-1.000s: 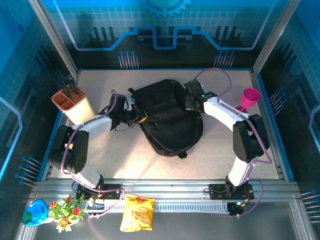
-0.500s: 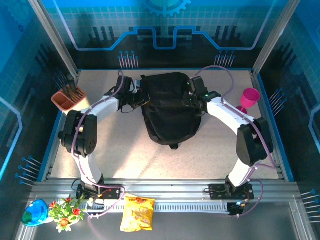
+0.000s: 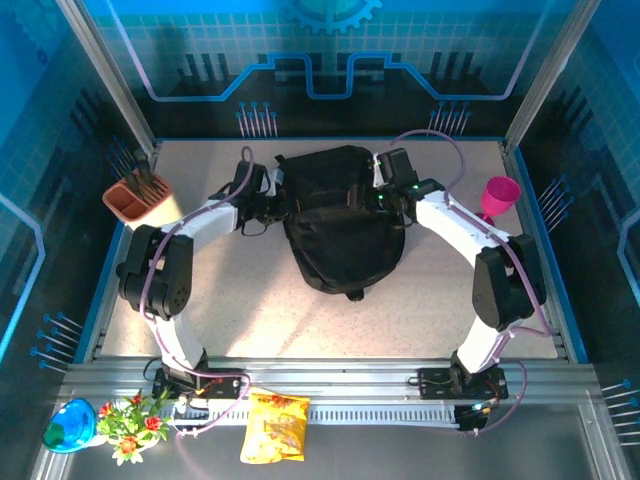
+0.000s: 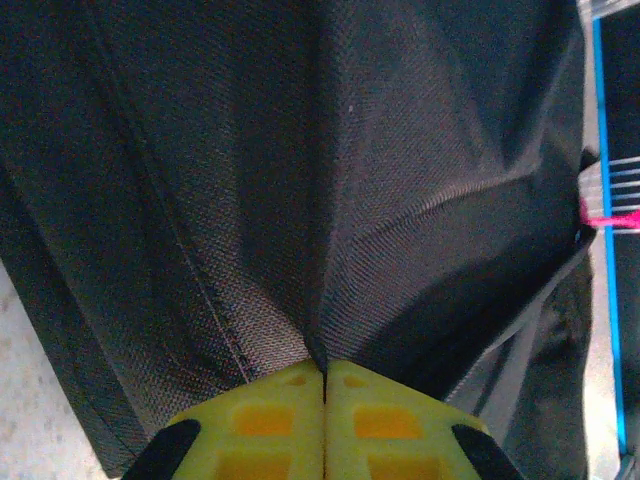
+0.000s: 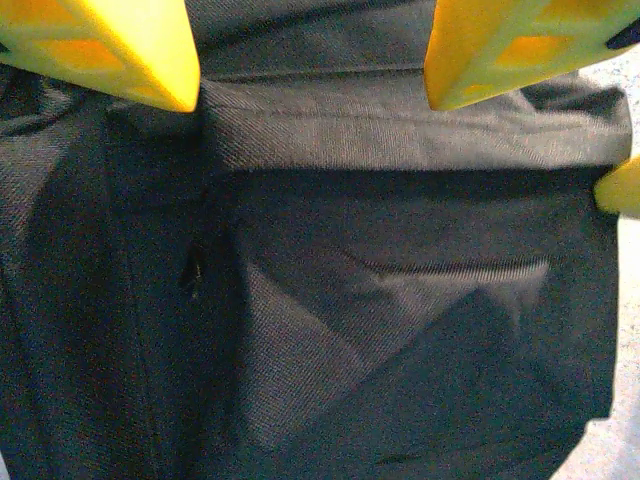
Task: Pack the student bag
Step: Move the student bag to the top-center of the table.
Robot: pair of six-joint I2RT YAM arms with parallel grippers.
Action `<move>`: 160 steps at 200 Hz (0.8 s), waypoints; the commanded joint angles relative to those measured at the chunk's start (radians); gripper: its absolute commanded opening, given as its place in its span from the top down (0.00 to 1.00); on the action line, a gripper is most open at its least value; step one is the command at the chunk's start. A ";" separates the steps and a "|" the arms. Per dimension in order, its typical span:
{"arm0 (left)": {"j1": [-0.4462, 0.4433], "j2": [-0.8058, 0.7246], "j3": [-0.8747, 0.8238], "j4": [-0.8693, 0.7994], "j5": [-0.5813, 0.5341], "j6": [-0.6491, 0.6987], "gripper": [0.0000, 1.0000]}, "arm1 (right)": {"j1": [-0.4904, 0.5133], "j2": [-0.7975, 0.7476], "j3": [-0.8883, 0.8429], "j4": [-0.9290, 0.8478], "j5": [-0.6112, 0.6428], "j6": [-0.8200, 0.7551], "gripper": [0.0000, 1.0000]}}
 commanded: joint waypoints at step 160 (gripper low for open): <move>-0.053 -0.207 -0.142 0.146 -0.593 0.071 0.29 | -0.085 -0.374 -0.349 0.098 0.510 0.035 0.00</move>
